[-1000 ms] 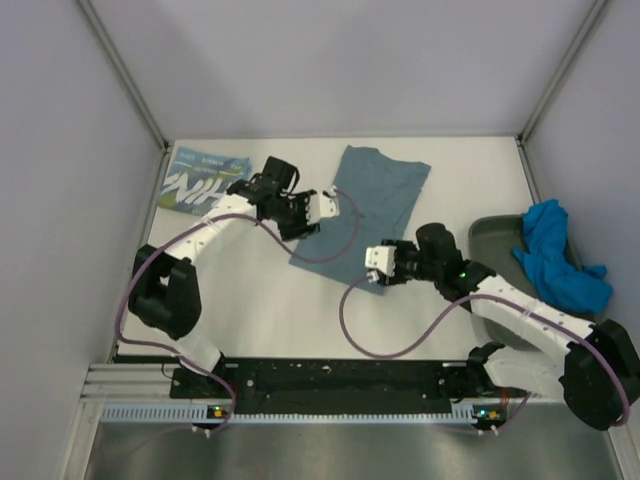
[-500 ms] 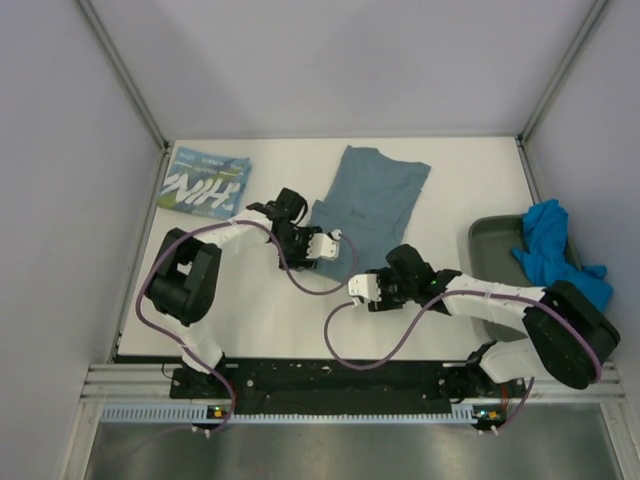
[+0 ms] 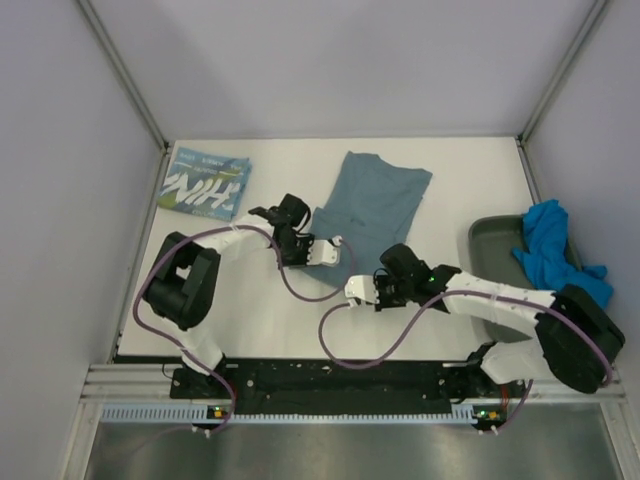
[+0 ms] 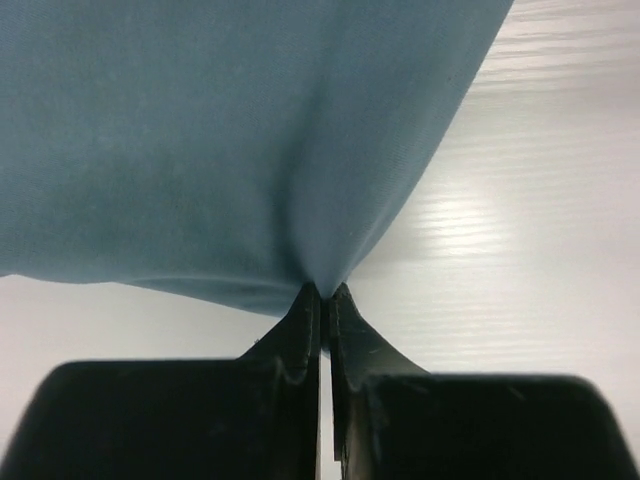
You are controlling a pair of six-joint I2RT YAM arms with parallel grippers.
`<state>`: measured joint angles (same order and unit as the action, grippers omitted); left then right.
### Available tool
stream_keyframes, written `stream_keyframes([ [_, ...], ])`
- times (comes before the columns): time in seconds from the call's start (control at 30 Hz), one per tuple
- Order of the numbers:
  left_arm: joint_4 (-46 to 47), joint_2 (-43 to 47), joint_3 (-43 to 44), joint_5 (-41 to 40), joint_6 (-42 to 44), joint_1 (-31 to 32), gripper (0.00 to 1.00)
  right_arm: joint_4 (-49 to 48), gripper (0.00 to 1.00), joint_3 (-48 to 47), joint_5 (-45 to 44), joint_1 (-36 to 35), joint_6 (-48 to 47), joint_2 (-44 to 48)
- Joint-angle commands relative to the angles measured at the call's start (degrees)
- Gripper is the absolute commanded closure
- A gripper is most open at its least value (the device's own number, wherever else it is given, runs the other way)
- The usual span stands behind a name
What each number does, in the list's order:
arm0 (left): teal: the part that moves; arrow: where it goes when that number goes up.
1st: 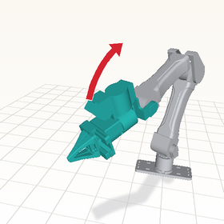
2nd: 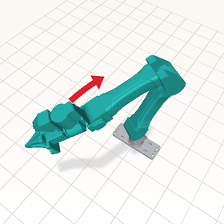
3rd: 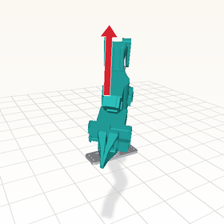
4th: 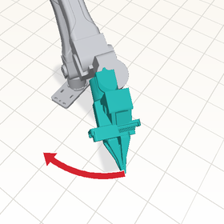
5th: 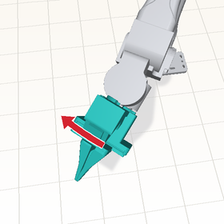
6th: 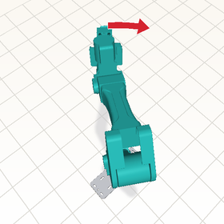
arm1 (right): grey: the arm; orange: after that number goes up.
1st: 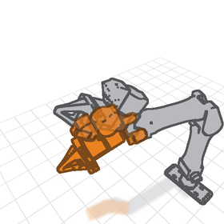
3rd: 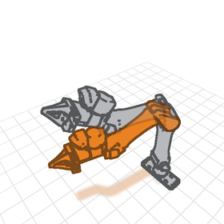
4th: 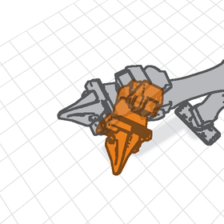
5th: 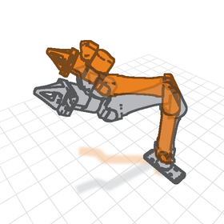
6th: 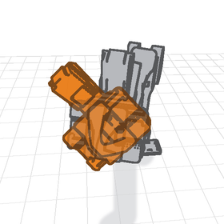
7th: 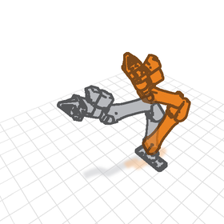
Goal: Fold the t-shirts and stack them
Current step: Fold the long partially folded tshirt into a neat square
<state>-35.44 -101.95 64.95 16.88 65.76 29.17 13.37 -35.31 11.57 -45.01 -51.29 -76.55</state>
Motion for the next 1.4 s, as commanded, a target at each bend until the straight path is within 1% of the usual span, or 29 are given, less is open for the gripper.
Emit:
stream_keyframes([
  [0.0,-14.10,9.55,-2.45,-1.59,-1.86,0.80,1.00,17.80,1.00,-5.37,2.66,-7.26,3.73,9.74],
  [0.1,-25.52,17.81,-3.25,0.68,-0.72,1.59,1.00,26.95,1.00,-9.06,4.59,-13.41,8.29,14.58],
  [0.2,-36.50,24.85,-0.54,4.02,-0.10,1.68,1.00,33.46,1.00,-12.93,8.19,-16.94,13.92,18.97],
  [0.27,-39.35,25.57,4.38,4.56,-2.72,1.68,1.00,34.18,1.00,-13.99,11.18,-16.95,18.84,21.43],
  [0.33,-39.44,24.96,8.68,4.12,-4.93,1.77,1.00,33.92,1.00,-14.61,10.15,-16.69,21.30,23.37],
  [0.37,-38.92,24.26,10.44,3.95,-5.81,1.77,1.00,33.66,1.00,-15.05,8.31,-16.16,22.36,23.90],
  [0.43,-35.68,22.07,13.52,2.90,-7.74,1.68,1.00,33.57,1.00,-16.01,6.27,-12.05,23.77,24.26],
  [0.5,-30.85,18.74,17.56,0.62,-11.33,1.68,1.00,32.61,1.00,-16.46,7.58,-4.59,23.08,23.91],
  [0.53,-28.74,16.37,19.58,-1.57,-12.83,1.77,1.00,31.04,1.00,-16.46,8.11,0.84,22.99,23.39],
  [0.6,-25.39,10.93,24.50,-4.65,-15.21,1.77,1.00,27.87,1.00,-16.81,9.43,7.54,22.38,21.63],
  [0.67,-24.85,4.42,31.78,-6.94,-17.06,1.60,1.00,25.40,1.00,-18.29,10.39,13.34,21.76,18.13],
  [0.77,-26.60,-6.99,43.56,-8.79,-19.87,1.59,1.00,22.59,1.00,-19.97,10.05,20.56,20.79,12.50],
  [0.83,-26.26,-12.28,50.60,-10.11,-21.54,1.59,1.00,19.61,1.00,-20.67,11.53,23.82,20.35,8.90],
  [0.9,-24.51,-16.42,54.39,-11.78,-22.16,1.68,1.00,17.67,1.00,-21.38,12.42,26.02,20.44,5.38],
  [0.97,-22.49,-19.06,55.98,-12.66,-22.25,1.59,1.00,16.70,1.00,-21.99,12.68,27.87,20.18,2.22],
  [1.13,-14.58,-22.67,55.82,-13.81,-23.92,1.77,1.00,14.41,1.00,-23.92,11.55,32.18,20.87,-5.69],
  [1.2,-10.02,-23.64,55.29,-13.81,-24.80,1.94,1.00,13.18,1.00,-24.19,10.58,32.88,21.93,-7.55],
  [1.37,-3.77,-26.36,54.50,-14.16,-25.06,2.65,1.00,9.14,1.00,-24.28,9.18,34.29,24.64,-10.98],
])
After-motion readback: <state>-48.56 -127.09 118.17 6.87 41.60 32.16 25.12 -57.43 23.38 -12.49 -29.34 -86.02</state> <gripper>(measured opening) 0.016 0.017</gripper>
